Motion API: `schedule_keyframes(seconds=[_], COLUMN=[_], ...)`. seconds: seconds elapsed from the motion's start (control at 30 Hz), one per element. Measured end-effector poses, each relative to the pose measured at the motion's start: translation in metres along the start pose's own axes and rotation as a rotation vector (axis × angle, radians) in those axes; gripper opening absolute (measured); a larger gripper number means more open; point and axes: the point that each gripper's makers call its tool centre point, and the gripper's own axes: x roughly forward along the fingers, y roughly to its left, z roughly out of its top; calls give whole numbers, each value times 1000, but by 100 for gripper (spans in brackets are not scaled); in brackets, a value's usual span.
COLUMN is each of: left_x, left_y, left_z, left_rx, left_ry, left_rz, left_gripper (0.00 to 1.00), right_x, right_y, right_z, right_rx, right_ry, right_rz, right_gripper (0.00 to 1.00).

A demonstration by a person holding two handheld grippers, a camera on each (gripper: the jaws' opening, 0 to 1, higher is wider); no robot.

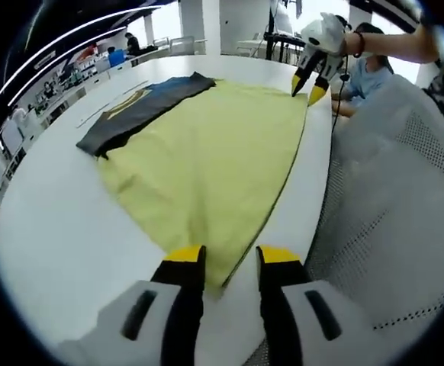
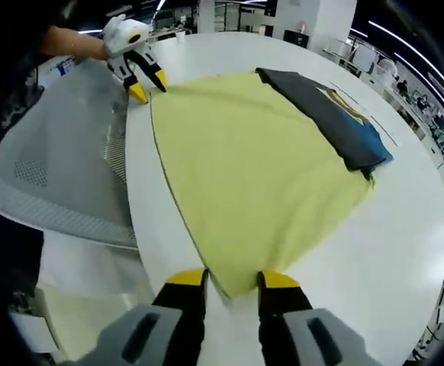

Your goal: Fold the garment on the visible template until the final outline fits inside the template.

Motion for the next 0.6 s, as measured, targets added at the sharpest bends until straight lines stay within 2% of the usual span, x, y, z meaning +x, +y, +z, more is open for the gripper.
schedule_keyframes(seconds=[0.27,0.6], left_x=[1,1], left_y=[15,18], left_z=[1,0], left_rx=[-48,-37], left_ry=[15,37], left_rz=[45,56], left_gripper=[8,1], right_x=[0,1], right_y=[-4,-10], right_z=[0,2], right_rx=[32,96], right_ry=[-17,-41], right_rz=[-3,-18], right_gripper=[15,2])
